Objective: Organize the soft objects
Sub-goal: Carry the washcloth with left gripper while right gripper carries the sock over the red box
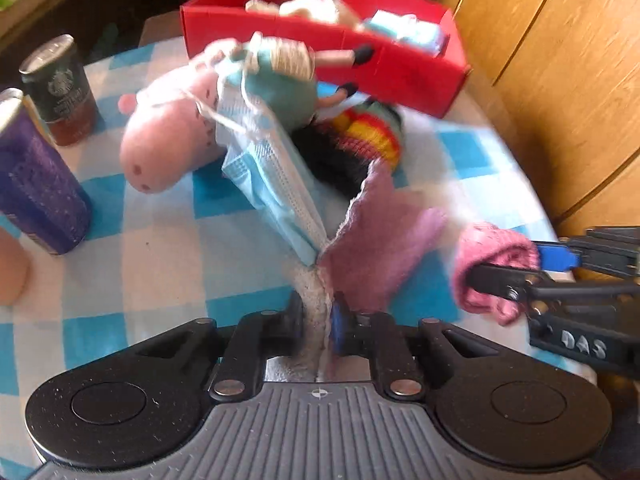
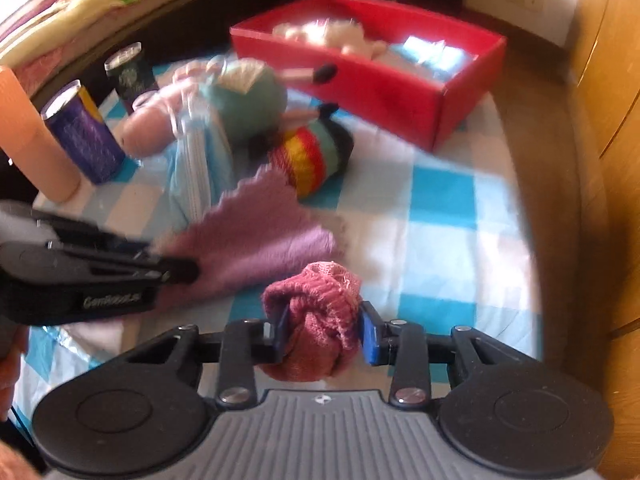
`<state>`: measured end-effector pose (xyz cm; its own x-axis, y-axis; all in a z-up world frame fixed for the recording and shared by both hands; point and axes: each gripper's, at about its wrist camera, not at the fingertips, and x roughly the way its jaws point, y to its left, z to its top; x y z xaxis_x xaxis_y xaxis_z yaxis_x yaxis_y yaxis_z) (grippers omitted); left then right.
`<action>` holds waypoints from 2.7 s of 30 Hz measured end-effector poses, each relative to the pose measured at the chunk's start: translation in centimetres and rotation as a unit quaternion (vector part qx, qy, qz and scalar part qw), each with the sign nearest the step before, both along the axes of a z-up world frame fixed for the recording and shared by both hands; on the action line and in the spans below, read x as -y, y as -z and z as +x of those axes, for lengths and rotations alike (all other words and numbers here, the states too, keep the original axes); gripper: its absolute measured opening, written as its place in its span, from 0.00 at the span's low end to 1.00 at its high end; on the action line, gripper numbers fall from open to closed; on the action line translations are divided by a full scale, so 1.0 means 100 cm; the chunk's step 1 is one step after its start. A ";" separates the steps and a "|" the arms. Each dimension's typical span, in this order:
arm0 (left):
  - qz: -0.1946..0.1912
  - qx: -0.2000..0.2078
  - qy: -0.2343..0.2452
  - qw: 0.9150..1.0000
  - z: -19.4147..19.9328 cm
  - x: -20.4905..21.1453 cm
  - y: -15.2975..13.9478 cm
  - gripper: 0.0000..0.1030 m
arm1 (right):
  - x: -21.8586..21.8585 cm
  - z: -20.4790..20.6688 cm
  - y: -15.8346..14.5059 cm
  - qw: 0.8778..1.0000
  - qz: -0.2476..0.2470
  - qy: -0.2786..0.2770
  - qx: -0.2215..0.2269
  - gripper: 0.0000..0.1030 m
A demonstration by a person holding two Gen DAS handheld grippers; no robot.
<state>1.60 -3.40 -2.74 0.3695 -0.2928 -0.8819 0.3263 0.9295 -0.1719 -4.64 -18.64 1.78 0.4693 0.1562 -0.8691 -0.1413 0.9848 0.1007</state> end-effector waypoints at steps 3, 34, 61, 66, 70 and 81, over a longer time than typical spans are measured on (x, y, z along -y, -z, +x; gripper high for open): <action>-0.058 0.009 -0.006 0.998 -0.010 -0.011 -0.026 0.11 | 0.005 -0.003 -0.011 1.000 0.017 0.008 0.013 0.11; -0.145 0.097 -0.022 0.984 0.060 -0.002 -0.162 0.18 | 0.045 0.048 -0.091 0.987 0.098 0.063 0.111 0.11; -0.008 -0.003 -0.001 1.000 -0.023 0.044 -0.019 0.05 | 0.062 0.017 -0.083 0.987 0.109 0.035 0.110 0.11; -0.067 0.022 -0.015 0.997 -0.014 0.024 -0.068 0.05 | 0.066 0.021 -0.088 0.985 0.119 0.046 0.118 0.11; -0.089 0.059 -0.032 0.994 0.007 0.018 -0.101 0.05 | 0.067 0.030 -0.094 0.982 0.124 0.058 0.130 0.11; -0.079 0.131 -0.055 0.987 0.119 0.039 -0.142 0.07 | 0.067 0.104 -0.105 0.979 0.109 0.077 0.155 0.11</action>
<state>13.48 -7.28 11.46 0.6153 -0.3652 -0.6986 0.2776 0.9298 -0.2416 5.72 -25.35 12.29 0.7374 0.2291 -0.6354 -0.0493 0.9565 0.2876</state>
